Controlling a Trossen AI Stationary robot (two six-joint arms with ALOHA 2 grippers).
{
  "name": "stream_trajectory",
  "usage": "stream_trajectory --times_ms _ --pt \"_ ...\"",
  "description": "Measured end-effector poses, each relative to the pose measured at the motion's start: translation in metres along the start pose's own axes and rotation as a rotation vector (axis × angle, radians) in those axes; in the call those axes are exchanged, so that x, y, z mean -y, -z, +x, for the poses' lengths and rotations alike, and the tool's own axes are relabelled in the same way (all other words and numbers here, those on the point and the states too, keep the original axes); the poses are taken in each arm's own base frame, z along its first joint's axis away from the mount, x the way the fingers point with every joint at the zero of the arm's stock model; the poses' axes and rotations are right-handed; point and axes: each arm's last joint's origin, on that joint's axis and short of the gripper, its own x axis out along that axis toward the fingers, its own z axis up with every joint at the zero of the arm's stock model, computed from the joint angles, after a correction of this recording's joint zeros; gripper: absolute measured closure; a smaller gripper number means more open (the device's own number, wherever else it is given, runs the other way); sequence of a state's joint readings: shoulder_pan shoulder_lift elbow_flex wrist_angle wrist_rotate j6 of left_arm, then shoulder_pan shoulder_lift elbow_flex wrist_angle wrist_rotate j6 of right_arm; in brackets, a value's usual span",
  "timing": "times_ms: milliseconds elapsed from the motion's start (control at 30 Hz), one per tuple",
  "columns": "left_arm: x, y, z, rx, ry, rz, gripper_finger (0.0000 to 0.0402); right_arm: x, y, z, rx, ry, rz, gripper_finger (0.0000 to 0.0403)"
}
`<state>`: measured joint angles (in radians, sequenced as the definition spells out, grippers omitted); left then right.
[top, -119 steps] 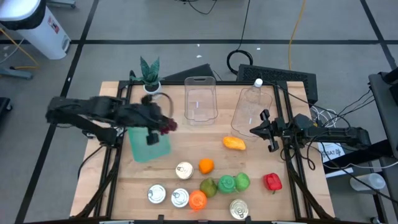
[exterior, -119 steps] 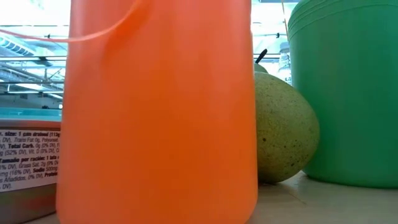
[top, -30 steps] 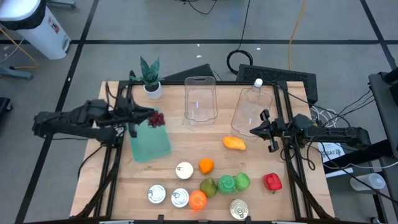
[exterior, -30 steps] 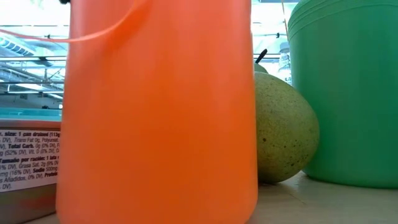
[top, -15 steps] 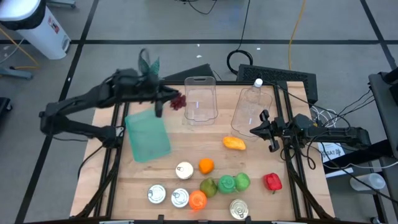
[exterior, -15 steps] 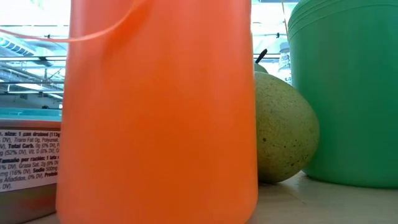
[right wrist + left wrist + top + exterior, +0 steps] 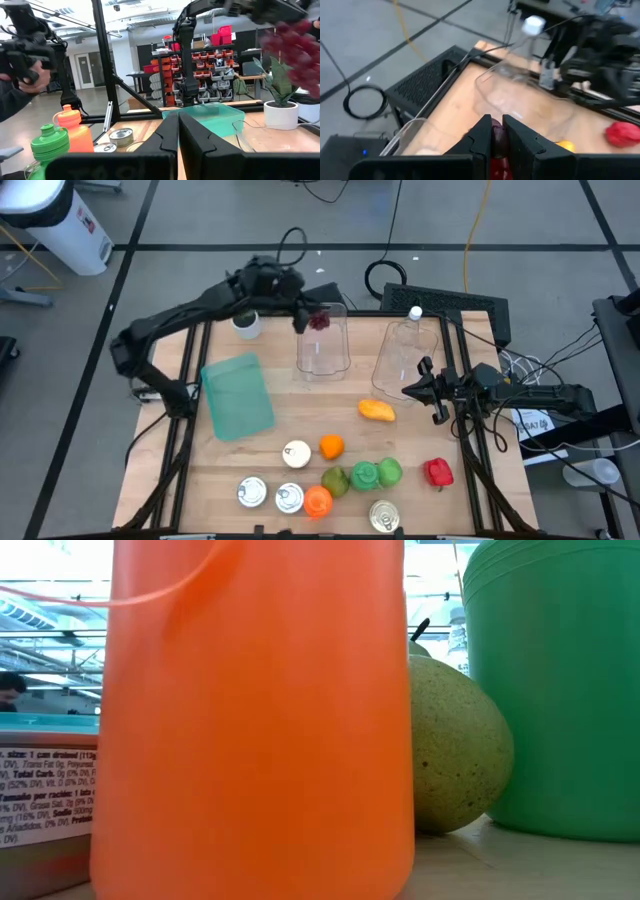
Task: Pick & Place Food Item
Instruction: Put the purple grapes into the left transparent bin
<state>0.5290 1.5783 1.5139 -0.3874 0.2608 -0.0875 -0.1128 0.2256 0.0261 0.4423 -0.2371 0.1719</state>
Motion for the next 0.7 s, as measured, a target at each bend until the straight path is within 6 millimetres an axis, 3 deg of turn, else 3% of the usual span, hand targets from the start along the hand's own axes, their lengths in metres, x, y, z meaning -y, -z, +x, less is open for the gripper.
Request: stream_trajectory --times_ms 233,433,700 --pt "-0.036 0.010 0.041 -0.024 -0.014 -0.061 0.0352 0.000 0.001 0.000 -0.007 0.001 0.003 0.0399" --pt "-0.050 0.021 0.070 -0.018 0.009 -0.091 0.0352 0.000 0.001 0.000 -0.012 0.002 0.029 0.0399" --pt "-0.064 0.045 0.093 -0.124 -0.008 -0.146 0.0352 0.000 0.002 0.000 -0.017 0.004 0.029 0.0399"
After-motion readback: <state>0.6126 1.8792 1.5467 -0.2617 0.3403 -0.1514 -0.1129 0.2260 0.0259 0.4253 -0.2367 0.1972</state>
